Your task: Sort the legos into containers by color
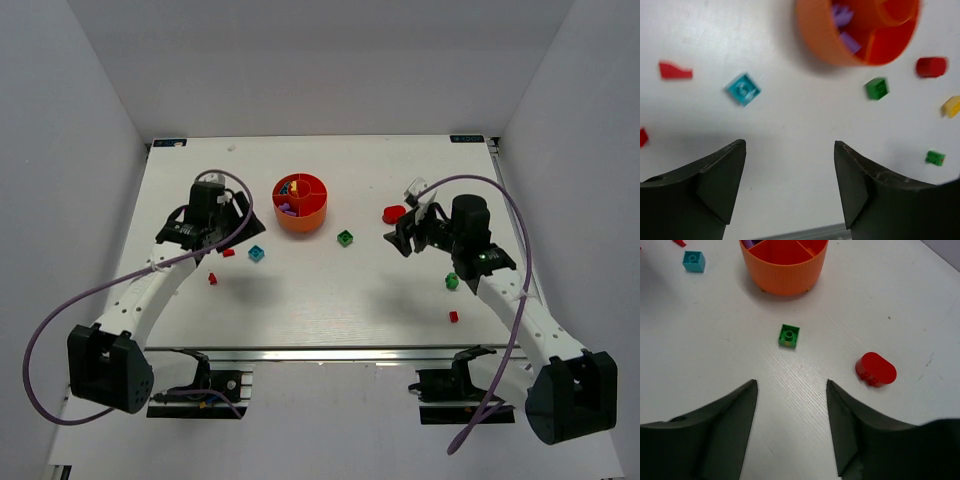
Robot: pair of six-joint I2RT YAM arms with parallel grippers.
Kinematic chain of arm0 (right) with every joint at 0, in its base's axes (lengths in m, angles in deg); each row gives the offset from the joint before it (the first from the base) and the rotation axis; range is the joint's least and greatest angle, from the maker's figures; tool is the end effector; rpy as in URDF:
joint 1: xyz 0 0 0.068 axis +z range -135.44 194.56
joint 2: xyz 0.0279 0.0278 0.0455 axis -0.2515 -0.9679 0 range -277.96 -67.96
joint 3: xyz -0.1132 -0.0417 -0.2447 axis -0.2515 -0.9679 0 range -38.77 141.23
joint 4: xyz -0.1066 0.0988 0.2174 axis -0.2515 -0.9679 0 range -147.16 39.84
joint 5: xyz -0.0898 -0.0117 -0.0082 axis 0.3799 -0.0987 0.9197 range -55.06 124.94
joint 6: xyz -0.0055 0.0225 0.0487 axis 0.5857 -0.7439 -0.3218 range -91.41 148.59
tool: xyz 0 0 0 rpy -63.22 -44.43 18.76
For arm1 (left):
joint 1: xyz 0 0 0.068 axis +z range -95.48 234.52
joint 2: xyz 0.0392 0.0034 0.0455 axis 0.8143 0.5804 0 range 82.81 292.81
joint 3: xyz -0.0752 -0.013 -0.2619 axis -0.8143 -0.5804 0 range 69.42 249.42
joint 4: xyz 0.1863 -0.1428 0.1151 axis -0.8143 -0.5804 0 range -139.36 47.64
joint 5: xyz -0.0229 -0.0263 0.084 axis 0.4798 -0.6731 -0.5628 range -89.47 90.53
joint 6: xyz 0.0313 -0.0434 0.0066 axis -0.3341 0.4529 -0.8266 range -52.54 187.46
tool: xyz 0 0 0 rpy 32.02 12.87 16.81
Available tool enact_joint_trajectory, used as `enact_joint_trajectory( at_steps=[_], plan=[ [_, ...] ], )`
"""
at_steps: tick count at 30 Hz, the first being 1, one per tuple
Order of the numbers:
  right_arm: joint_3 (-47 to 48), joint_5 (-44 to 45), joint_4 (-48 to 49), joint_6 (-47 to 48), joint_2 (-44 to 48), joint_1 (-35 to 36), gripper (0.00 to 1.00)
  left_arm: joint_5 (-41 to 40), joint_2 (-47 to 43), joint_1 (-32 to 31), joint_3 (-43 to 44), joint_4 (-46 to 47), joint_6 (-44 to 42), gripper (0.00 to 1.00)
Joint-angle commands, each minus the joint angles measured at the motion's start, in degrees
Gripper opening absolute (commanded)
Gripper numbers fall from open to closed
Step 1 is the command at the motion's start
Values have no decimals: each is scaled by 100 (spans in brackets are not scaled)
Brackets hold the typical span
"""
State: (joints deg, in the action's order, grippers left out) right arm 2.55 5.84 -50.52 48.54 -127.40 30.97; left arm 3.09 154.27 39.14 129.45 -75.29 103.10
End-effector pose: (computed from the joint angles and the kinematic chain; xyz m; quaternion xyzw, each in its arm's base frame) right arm 0.2226 0.0836 0.2884 -0.3845 0.7004 0.1863 0.5717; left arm 0.2565 -0.0722 0.2975 -0.1535 0.9086 -0.1856 0.3411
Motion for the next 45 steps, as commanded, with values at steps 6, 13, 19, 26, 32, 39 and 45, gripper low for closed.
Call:
enact_joint_trajectory(
  at_steps=[6,13,19,26,32,39,45],
  plan=[
    [482,-122,-245,-694,-270,-444,47,-520,-222,-88,-1028,-478,980,80],
    [438,-359,-254,-711,-217,-708,46,-547,937,-141,-827,-126,1358,79],
    [403,-517,-245,-685,-164,-849,44,-626,1756,-141,-396,14,1525,77],
    [394,-605,-263,-659,-164,-946,42,-854,2451,-141,351,-65,1516,77],
    [377,-693,-254,-676,-138,-1034,42,-986,3119,-141,861,-372,1534,76],
    [359,-781,-245,-694,-103,-1139,42,-960,3251,-141,958,-381,1516,68],
    [350,-825,-236,-702,-103,-1209,40,-916,3313,-141,1178,-451,1437,43]
  ],
)
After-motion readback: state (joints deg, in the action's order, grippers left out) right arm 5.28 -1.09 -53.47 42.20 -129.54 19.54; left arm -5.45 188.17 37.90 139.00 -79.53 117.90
